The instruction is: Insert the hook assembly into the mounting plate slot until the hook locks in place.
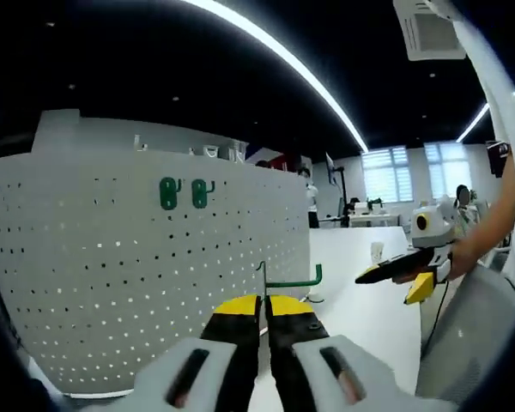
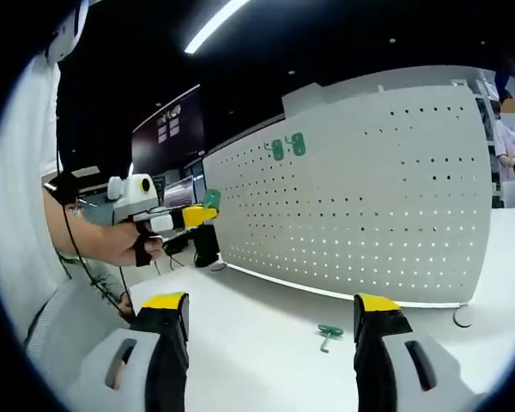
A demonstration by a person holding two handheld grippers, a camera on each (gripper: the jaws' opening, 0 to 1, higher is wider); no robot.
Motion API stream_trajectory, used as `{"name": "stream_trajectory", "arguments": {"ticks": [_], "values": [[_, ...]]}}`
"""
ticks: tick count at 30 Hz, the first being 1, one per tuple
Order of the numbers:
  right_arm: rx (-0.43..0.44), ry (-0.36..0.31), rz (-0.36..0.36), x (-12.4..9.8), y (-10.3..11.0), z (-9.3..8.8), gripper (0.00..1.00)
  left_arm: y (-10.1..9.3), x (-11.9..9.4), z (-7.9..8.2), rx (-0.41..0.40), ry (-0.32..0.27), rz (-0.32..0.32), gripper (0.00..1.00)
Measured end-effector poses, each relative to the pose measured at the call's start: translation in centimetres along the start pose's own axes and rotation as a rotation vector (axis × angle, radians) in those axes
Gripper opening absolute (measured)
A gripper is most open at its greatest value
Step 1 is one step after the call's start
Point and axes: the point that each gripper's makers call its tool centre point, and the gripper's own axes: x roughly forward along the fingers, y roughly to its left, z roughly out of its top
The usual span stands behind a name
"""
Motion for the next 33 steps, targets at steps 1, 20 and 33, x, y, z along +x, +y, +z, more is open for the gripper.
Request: {"name": "stream_trajectory", "arguments": {"ticks": [1, 20, 33], "values": [[-0.002, -0.006, 0.003, 0.0, 0.0, 0.1, 0.77, 0.0, -0.1, 0.1, -0.014, -0.008, 0.007, 0.02], [-0.03, -0.197, 0.069, -0.7, 2.0, 4.3, 0.73, -0.1, -0.9, -0.8, -0.069, 0.0, 0.045, 0.02], [-0.011, -0.234, 0.11, -0.7, 2.8, 5.1, 0.73, -0.1, -0.9, -0.7, -0.066, -0.003, 0.05, 0.02]]}}
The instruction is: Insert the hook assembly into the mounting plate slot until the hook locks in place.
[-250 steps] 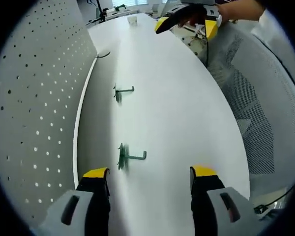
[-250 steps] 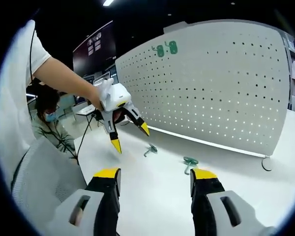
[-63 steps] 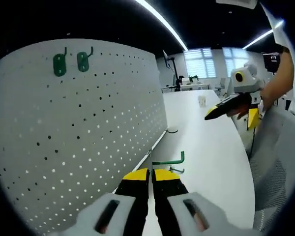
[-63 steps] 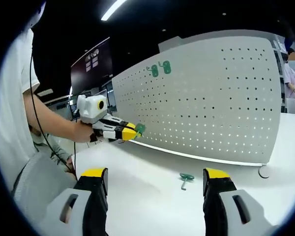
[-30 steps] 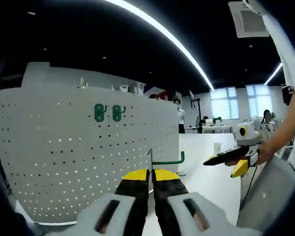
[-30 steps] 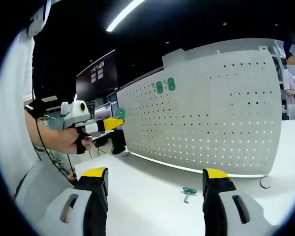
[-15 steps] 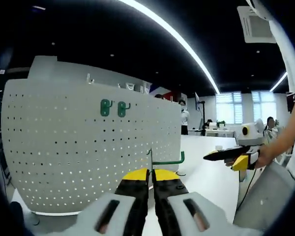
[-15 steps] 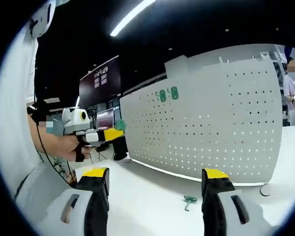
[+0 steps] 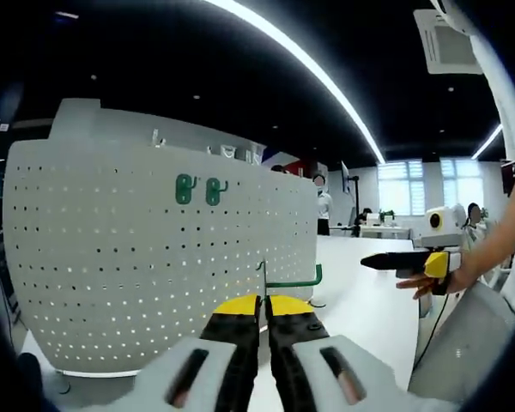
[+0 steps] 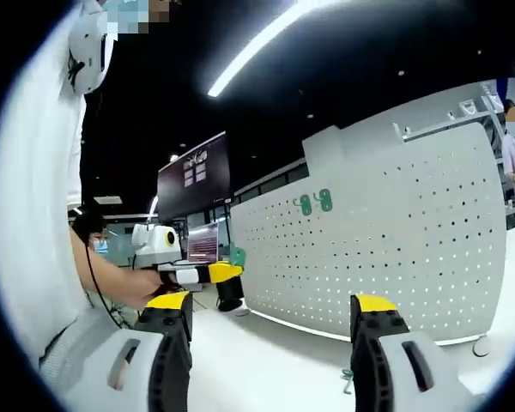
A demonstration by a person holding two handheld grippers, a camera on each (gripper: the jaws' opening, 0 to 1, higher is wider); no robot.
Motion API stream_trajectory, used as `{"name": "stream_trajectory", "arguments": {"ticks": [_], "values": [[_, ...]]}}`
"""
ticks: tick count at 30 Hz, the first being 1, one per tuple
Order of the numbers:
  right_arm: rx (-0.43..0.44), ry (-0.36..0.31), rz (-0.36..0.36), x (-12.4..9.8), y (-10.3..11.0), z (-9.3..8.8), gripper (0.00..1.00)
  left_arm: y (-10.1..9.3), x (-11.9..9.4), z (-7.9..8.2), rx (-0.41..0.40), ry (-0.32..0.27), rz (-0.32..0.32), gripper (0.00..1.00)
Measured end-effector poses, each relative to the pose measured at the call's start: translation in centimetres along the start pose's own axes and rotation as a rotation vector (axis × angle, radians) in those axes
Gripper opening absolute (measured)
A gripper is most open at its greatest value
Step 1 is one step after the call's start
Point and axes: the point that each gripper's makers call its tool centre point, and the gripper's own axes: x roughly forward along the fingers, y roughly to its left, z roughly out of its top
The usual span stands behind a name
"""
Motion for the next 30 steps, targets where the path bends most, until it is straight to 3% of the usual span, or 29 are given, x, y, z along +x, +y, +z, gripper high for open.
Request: {"name": "stream_trajectory", "arguments": {"ticks": [10, 18, 30], "values": [[0.029, 0.022, 0.017, 0.2, 0.3, -0.2, 0.67, -0.2, 0.2, 0.4, -0.005, -0.004, 0.0, 0.02], [0.032, 0.003, 0.038, 2.2, 0.9, 0.5, 0.69, -0.6, 0.2, 0.4, -0.012, -0.008, -0.006, 0.02], [0.053, -0.006, 0.094, 4.1, 2.1, 1.0, 0.6, -0.7, 0.4, 1.0, -0.019, -0.021, -0.007, 0.02]]}}
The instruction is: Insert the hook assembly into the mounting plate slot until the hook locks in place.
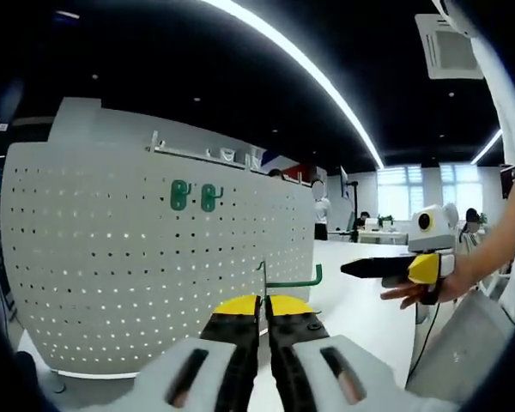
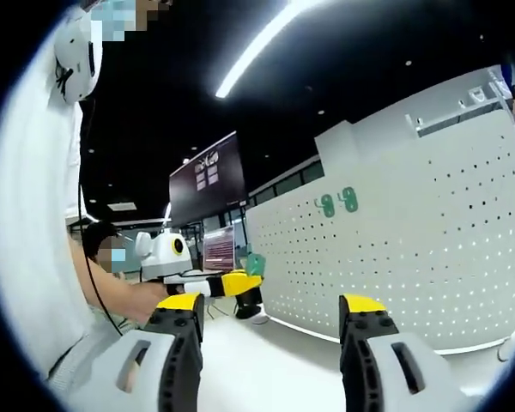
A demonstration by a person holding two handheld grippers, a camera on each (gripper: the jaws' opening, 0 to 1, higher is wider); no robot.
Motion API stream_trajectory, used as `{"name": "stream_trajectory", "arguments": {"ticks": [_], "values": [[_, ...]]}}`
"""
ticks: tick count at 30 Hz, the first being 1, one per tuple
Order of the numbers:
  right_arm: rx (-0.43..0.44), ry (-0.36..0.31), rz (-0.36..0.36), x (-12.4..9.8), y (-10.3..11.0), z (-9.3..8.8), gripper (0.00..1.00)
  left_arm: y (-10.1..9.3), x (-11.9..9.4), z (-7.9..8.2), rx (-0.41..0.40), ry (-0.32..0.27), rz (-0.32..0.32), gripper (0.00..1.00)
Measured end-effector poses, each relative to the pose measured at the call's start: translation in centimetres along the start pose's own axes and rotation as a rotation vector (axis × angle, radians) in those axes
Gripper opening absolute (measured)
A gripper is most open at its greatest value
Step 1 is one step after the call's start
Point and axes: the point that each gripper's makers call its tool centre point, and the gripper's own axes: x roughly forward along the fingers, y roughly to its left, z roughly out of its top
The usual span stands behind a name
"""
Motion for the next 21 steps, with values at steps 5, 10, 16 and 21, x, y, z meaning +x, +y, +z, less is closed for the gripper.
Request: {"name": "stream_trajectory", "arguments": {"ticks": [5, 10, 16, 21], "values": [[-0.005, 0.0, 0.008, 0.8, 0.3, 0.1, 0.59, -0.3, 0.1, 0.0, 0.0, 0.002, -0.007, 0.02], [-0.003, 0.005, 0.019, 1.2, 0.5, -0.1, 0.6, -0.8, 0.3, 0.2, 0.0, 0.002, -0.015, 0.02], [-0.001, 0.002, 0.029, 1.7, 0.9, 0.0, 0.59, -1.3, 0.5, 0.3, 0.0, 0.002, -0.023, 0.02], [-0.006, -0.002, 0.036, 2.3, 1.0, 0.0, 0.6, -1.8, 0.6, 0.5, -0.001, -0.002, -0.029, 0.02]]}}
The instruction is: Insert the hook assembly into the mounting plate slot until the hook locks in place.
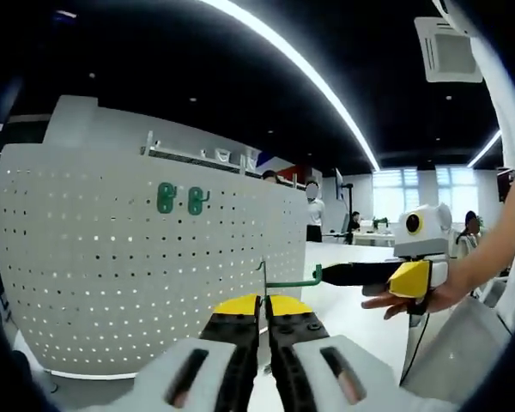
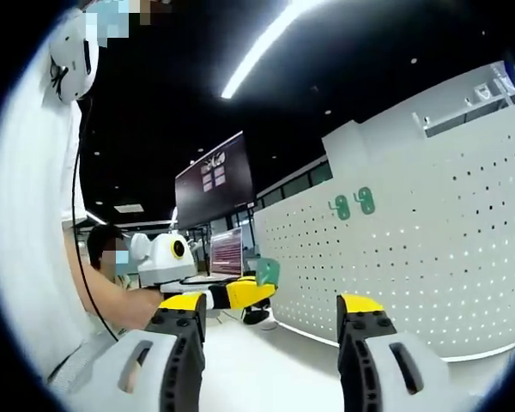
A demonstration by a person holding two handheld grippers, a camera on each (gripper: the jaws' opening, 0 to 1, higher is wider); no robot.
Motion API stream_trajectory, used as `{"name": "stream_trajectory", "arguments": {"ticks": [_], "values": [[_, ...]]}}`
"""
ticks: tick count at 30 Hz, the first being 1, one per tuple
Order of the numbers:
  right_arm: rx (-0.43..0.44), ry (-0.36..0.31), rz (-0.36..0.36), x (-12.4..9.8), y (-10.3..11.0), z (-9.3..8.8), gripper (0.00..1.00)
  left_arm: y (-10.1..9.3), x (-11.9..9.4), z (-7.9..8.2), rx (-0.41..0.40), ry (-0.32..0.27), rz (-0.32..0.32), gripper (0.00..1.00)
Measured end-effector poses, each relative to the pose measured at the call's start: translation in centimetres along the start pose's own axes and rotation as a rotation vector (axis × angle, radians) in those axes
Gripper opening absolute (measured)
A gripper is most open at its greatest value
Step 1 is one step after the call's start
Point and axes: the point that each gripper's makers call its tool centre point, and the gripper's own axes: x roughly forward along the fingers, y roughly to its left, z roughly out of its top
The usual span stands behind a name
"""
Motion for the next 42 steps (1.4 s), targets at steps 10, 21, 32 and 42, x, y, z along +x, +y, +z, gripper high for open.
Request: {"name": "stream_trajectory", "arguments": {"ticks": [10, 21, 32, 42], "values": [[0.005, -0.006, 0.017, 1.0, 0.3, 0.2, 0.54, -0.5, 0.2, 0.3, 0.0, -0.007, -0.006, 0.02], [0.012, -0.019, 0.022, 2.0, 0.4, 0.6, 0.45, -1.6, 0.5, 0.4, 0.014, -0.002, -0.022, 0.02], [0.003, -0.007, 0.011, 2.3, 0.2, 0.5, 0.31, -1.9, 0.7, 0.4, 0.021, 0.003, -0.006, 0.02], [-0.006, -0.002, 0.022, 2.8, 0.3, 0.7, 0.19, -2.6, 0.9, 0.6, 0.037, 0.001, -0.01, 0.02]]}}
